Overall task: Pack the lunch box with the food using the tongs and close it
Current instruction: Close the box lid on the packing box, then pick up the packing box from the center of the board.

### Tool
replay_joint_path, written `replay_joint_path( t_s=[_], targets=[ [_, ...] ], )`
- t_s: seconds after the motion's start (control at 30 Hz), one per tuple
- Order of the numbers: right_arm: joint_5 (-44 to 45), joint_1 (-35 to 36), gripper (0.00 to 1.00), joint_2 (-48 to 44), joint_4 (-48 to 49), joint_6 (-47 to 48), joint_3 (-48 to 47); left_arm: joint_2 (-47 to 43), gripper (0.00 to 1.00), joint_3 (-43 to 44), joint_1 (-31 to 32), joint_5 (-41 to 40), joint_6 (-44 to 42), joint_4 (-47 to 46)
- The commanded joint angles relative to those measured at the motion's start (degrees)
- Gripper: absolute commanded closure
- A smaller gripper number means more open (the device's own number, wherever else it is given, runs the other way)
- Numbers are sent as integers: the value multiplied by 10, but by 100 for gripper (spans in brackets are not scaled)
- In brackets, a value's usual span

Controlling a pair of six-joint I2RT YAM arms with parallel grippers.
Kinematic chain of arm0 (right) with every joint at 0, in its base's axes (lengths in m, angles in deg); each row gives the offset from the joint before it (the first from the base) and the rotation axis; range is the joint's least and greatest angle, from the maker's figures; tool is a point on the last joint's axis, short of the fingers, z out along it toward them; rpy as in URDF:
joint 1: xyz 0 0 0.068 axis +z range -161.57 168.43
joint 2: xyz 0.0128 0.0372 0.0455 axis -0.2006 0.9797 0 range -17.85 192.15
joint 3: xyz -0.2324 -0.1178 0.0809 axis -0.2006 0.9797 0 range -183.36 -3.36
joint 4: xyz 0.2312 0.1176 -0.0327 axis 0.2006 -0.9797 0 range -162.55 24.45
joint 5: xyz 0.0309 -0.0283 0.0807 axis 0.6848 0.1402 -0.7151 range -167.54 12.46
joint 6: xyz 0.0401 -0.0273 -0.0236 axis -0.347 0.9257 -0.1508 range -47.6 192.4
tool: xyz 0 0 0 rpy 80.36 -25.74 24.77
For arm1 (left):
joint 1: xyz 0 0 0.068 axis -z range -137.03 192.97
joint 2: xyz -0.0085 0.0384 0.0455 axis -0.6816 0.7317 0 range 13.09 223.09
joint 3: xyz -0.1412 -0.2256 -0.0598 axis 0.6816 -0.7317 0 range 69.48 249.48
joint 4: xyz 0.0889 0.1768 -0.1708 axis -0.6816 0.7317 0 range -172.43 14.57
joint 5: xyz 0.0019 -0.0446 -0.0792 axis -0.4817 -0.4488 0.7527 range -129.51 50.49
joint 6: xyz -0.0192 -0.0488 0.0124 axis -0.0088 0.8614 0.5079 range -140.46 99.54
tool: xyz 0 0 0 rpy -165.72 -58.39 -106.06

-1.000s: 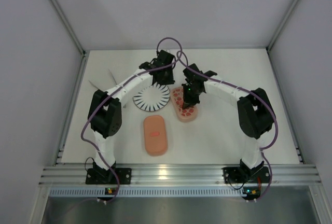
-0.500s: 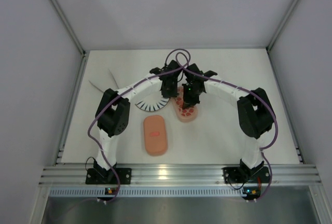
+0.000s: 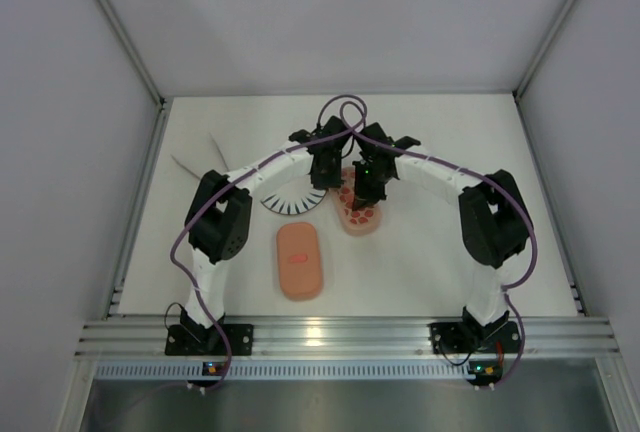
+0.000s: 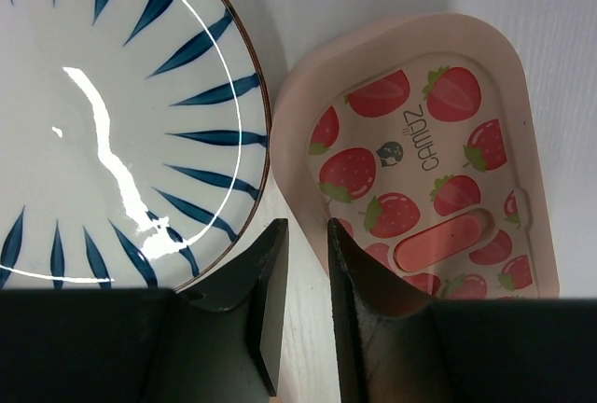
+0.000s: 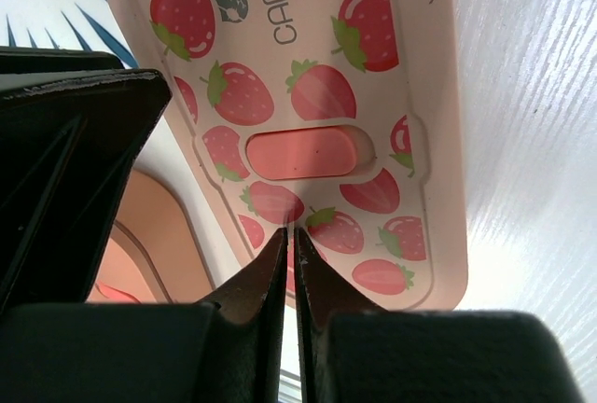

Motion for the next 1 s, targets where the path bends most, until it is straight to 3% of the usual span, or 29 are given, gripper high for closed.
replay_joint_path(
  t_s=[0.0,0.1,0.3,0.43,0.63,0.97],
  targets=[
    [40,-8,94,-24,19,5,16,38,71,-13,2,9,8,35],
    [41,-21,94,-45,21,3,14,37,71,-21,2,19,12,26],
    [-9,-76,82,-85,52,3,38,43,70,-20,2,35,16,24],
    [-32,-107,64,-94,56,31,39,46,70,-17,2,39,15,27],
    [-121,-133,51,-87,96,50,70,55,70,-14,2,44,15,42],
    [-204,-154,39,-54,200,55,141,48,67,-53,2,76,33,37]
  ],
)
